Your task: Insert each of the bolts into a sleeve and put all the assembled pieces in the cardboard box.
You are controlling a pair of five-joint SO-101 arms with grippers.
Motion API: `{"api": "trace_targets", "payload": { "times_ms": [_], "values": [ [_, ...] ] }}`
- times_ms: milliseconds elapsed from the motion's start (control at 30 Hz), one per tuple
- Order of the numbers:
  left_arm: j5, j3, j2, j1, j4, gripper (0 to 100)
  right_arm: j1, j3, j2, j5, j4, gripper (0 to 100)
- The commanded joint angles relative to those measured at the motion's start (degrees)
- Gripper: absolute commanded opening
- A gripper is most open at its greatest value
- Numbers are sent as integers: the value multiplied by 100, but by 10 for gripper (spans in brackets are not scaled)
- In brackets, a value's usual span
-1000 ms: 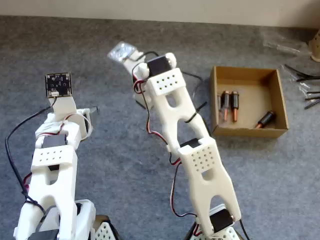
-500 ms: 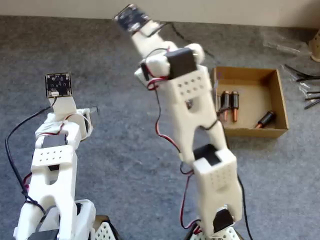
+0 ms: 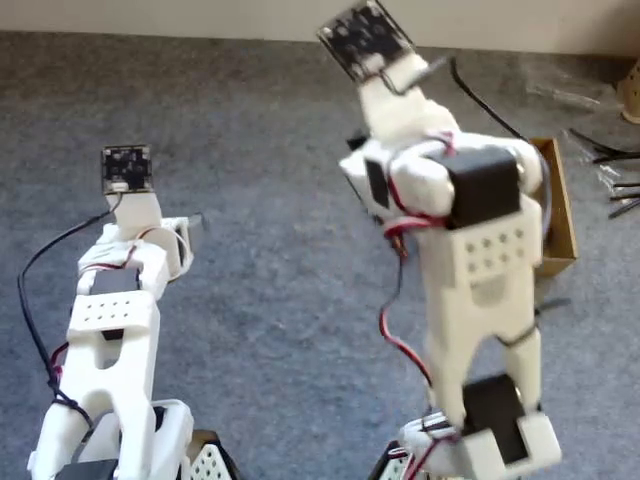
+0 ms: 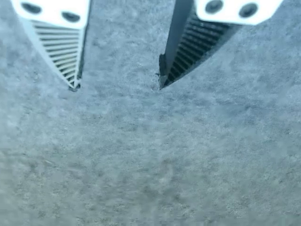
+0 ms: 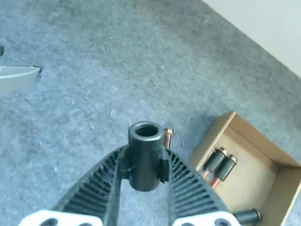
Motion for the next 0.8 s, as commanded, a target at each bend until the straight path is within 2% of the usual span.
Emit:
{"api": "trace_targets", "payload": {
  "times_ms": [0,267,400,567,767],
  "values": [
    [-484,-22,-13,453,-79,245,92,576,-980,-70,66,5],
    [-633,-31,-48,602,123,245,127,2158,-2923,-343,-171,5],
    [-633,-207,-66,910,316,245,646,3231,-3855,-369,-567,5],
    [-642,-1279,-57,1596,1925,245,1270,4796,-4998,-343,-1314,5],
    [-624,-2818,-13,2554,3332,245,1429,6229,-5807,-378,-2044,5]
  ]
}}
